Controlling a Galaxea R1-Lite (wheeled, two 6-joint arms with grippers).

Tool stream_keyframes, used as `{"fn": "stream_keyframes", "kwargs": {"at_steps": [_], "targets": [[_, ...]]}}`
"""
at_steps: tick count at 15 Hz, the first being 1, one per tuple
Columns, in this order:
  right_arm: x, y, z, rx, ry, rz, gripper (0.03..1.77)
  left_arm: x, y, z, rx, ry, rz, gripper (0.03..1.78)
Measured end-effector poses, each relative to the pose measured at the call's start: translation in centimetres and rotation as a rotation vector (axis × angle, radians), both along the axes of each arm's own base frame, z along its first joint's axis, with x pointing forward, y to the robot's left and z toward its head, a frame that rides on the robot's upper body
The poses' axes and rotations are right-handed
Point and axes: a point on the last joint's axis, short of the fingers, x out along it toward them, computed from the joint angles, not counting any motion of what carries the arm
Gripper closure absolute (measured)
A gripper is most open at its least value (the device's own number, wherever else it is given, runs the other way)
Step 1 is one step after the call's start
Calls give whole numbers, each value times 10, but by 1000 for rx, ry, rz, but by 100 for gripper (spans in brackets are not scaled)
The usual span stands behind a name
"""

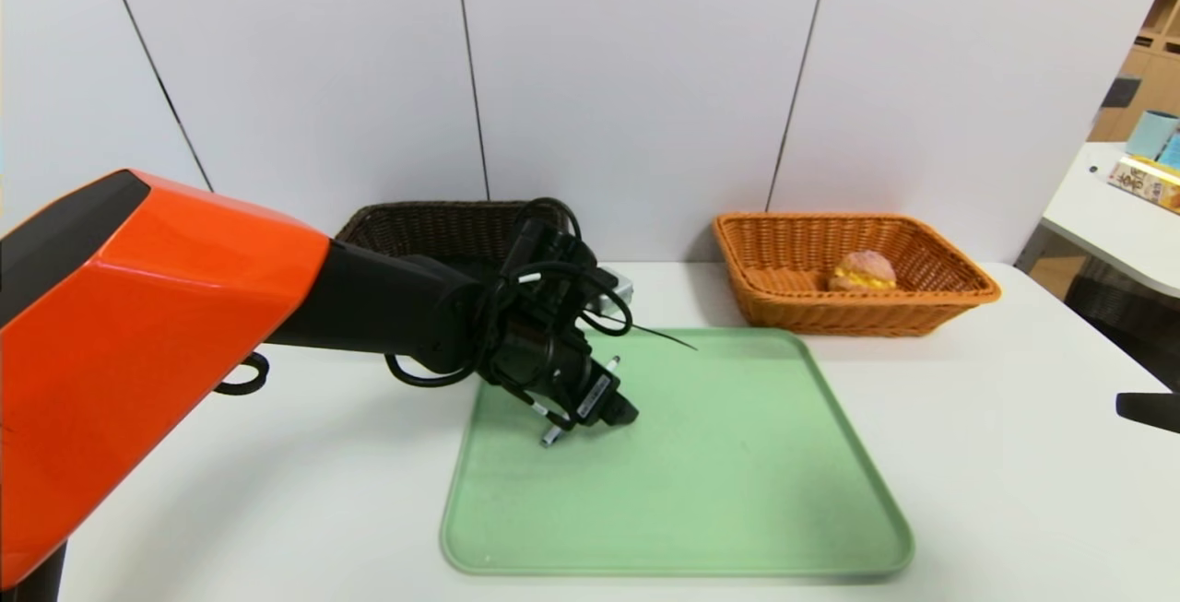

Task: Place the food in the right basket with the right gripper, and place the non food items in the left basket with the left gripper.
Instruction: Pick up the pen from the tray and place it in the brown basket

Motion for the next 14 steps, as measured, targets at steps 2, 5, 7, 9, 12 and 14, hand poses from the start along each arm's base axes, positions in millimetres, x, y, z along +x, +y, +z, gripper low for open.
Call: {"fn": "stream_keyframes", "kwargs": {"at_steps": [2, 5, 7, 9, 12, 14], "targets": [[0, 0, 0, 0, -2, 2, 10, 0, 0, 0, 1, 0, -2, 14], [0, 0, 0, 0, -1, 1, 10, -1, 1, 1, 1, 2, -4, 45], [0, 0, 1, 0, -4, 0, 10, -2, 1, 2, 0, 1, -5, 74], [0, 0, 1, 1, -4, 1, 10, -2, 0, 2, 0, 0, -7, 96], [-1, 0, 1, 1, -7, 0, 10, -2, 0, 1, 0, 0, -7, 175], [-2, 0, 2, 2, -9, 1, 10, -3, 0, 1, 1, 2, -6, 175]]}}
